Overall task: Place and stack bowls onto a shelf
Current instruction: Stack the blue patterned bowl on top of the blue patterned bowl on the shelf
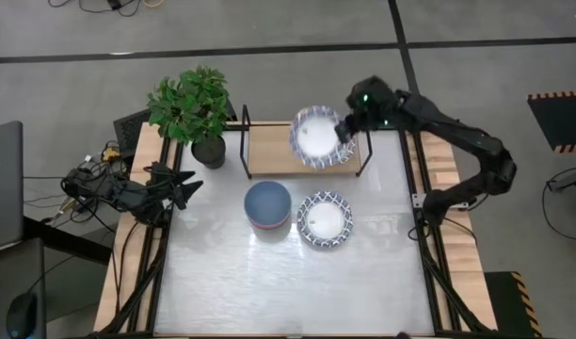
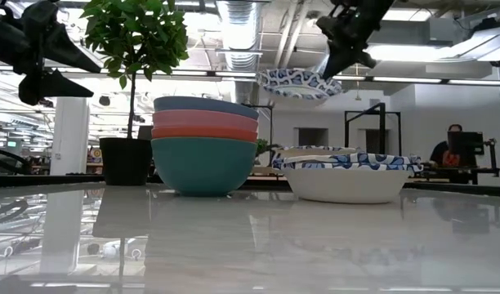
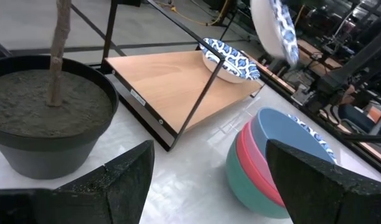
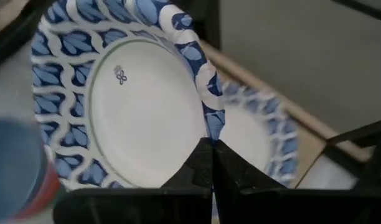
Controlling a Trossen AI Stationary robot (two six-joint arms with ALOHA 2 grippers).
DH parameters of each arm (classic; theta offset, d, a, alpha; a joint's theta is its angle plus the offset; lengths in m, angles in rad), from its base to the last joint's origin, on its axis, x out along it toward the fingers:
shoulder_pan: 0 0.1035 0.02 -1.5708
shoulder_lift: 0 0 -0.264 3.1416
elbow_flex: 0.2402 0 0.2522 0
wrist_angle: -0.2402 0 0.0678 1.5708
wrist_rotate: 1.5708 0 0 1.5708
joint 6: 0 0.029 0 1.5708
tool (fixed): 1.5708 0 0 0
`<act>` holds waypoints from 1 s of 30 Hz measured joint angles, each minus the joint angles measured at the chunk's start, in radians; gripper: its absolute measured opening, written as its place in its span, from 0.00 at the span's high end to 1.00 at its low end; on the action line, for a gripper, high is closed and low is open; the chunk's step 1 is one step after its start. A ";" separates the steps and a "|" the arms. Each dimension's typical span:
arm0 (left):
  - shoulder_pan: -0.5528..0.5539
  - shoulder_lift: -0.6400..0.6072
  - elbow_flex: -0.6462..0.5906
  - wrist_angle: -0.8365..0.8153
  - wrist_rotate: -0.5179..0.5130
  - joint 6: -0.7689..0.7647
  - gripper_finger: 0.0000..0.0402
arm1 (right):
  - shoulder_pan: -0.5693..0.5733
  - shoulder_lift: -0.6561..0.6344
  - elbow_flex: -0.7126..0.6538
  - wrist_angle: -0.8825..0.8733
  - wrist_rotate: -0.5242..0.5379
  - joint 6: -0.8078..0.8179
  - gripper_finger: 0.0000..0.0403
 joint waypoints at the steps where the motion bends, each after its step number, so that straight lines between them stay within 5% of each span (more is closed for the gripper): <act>1: 0.000 0.000 0.000 0.000 -0.005 0.000 0.27 | -0.026 0.014 0.020 -0.001 -0.002 0.000 0.95; 11: 0.000 0.000 0.000 0.000 -0.007 0.000 0.27 | -0.231 0.202 0.156 -0.175 -0.110 0.081 0.95; 30: 0.000 0.000 0.000 0.000 -0.016 0.000 0.27 | -0.247 0.340 0.156 -0.253 -0.126 0.044 0.95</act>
